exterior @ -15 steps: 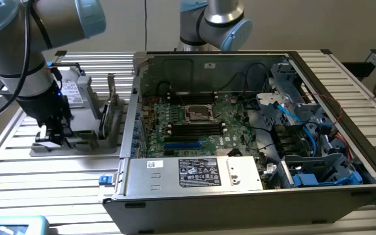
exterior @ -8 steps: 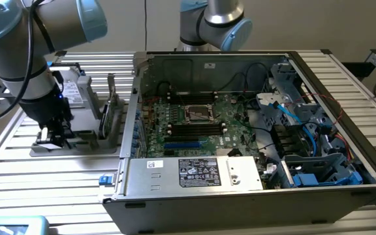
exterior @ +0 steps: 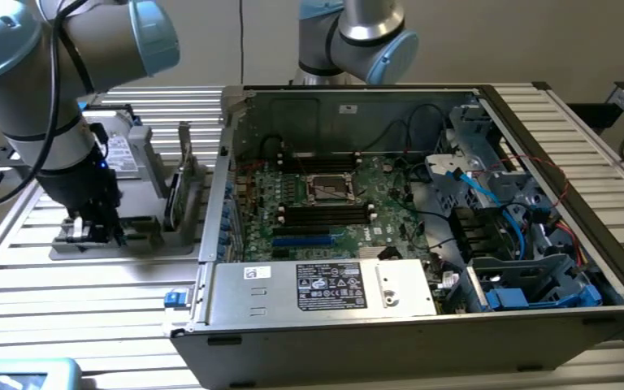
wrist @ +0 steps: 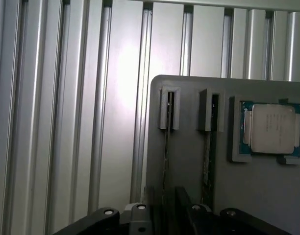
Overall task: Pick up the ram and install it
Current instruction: 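Pick up the ram and move it above insertion slot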
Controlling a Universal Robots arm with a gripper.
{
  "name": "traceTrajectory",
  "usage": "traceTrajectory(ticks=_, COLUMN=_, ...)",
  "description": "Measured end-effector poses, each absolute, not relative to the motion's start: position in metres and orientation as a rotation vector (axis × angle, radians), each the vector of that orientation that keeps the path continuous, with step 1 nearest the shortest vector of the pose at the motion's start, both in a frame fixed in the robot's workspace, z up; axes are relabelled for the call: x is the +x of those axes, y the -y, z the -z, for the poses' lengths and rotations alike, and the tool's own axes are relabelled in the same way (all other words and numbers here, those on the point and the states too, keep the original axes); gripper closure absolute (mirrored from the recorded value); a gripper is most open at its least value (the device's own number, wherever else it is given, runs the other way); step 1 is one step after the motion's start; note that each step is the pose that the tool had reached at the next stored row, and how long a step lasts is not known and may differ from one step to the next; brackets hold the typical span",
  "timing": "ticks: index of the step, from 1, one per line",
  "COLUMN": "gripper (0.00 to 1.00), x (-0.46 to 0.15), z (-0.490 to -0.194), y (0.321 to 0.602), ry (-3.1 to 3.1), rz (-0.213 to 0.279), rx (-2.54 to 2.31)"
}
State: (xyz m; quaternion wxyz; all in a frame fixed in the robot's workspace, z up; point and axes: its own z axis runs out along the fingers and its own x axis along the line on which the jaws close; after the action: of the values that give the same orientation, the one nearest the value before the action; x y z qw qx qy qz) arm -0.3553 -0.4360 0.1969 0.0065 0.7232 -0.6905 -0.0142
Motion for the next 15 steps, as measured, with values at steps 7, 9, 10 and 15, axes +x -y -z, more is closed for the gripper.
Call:
traceTrajectory(ticks=7, gripper=0.87, x=-0.355, z=-0.217, y=0.436, ry=2.156, rz=0.044, rx=2.266)
traceTrajectory(ticks=9, gripper=0.87, x=-0.355, z=-0.226, y=0.436, ry=2.155, rz=0.044, rx=2.268)
traceTrajectory(ticks=10, gripper=0.87, x=-0.355, z=-0.23, y=0.436, ry=2.154, rz=0.044, rx=2.269)
traceTrajectory(ticks=15, gripper=0.87, x=-0.355, z=-0.253, y=0.436, ry=2.15, rz=0.044, rx=2.273)
